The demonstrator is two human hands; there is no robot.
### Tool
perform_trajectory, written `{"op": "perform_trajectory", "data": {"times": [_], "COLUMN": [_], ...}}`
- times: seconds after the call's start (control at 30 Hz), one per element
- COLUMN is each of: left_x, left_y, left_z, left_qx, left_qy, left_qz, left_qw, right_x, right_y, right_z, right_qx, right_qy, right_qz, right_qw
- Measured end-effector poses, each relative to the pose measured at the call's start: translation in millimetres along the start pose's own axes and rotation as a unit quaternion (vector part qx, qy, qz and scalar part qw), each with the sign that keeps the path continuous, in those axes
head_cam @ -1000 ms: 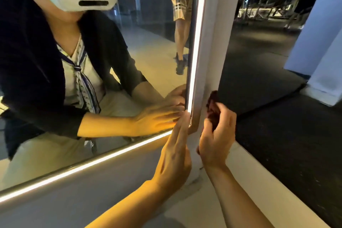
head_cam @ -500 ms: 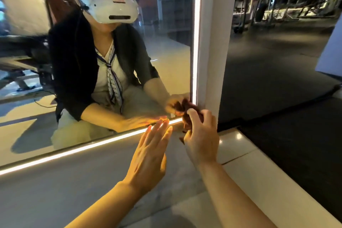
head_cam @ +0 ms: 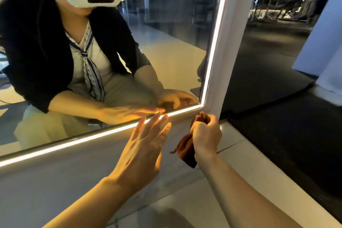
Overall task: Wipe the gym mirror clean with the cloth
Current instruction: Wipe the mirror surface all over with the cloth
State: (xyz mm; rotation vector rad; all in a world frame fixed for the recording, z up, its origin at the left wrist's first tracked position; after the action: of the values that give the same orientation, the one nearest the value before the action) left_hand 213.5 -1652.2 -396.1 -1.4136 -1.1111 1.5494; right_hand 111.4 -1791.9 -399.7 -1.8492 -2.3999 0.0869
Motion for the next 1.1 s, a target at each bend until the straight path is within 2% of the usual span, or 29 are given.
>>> {"op": "perform_trajectory", "data": {"times": [0.1,0.17,0.27,0.3,0.33,0.43,0.5,0.6,0.7,0.83,0.97,1.03,1.1], "left_x": [5,9,18,21,24,33,39,47,53,58,62,65,68], "left_y": [-8,-12,-16,-17,-18,-26,-29,-32,-32,-32,-31,-32,-33], "left_z": [-8,-10,-11,-11,-12,-15,-18,-23,-30,-33,-35,-38,-42], "left_qx": [0.002,-0.005,-0.023,-0.030,-0.032,-0.028,-0.026,-0.029,-0.039,-0.036,-0.033,-0.034,-0.028], "left_qy": [-0.005,-0.007,-0.011,-0.012,-0.013,-0.019,-0.024,-0.029,-0.032,-0.027,-0.016,-0.012,-0.012], "left_qz": [0.006,0.013,0.009,0.003,-0.003,-0.003,0.000,-0.007,-0.024,-0.030,-0.036,-0.035,-0.035], "left_qw": [1.000,1.000,1.000,0.999,0.999,0.999,0.999,0.999,0.998,0.999,0.999,0.999,0.999], "right_x": [3,11,32,38,42,40,34,36,52,57,64,76,83], "right_y": [0,6,20,24,26,19,16,24,34,36,42,47,49], "right_z": [-7,-5,0,1,-1,-8,-7,-3,-3,-13,-6,-4,-6], "right_qx": [-0.080,-0.050,0.079,0.088,0.075,-0.020,-0.017,0.080,0.104,0.072,0.112,0.086,0.032], "right_qy": [-0.024,-0.039,-0.077,-0.090,-0.097,-0.085,-0.134,-0.238,-0.287,-0.277,-0.274,-0.246,-0.194], "right_qz": [0.062,0.017,-0.098,-0.103,-0.086,0.036,0.075,0.065,0.044,0.065,0.003,-0.023,0.007], "right_qw": [0.995,0.998,0.989,0.987,0.989,0.996,0.988,0.966,0.951,0.956,0.955,0.965,0.980]}}
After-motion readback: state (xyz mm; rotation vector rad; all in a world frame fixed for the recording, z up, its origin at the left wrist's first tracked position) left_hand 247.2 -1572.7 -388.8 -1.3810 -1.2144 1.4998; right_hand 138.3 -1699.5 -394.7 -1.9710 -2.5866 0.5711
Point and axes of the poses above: each hand's wrist, its own x-axis away from the middle knuckle, its own y-axis out of the palm, z = x × y, the point moved 2 cm from there along -x, towards the middle knuckle, and after that the axes turned 10 degrees about -z, right-handed, at the moved point
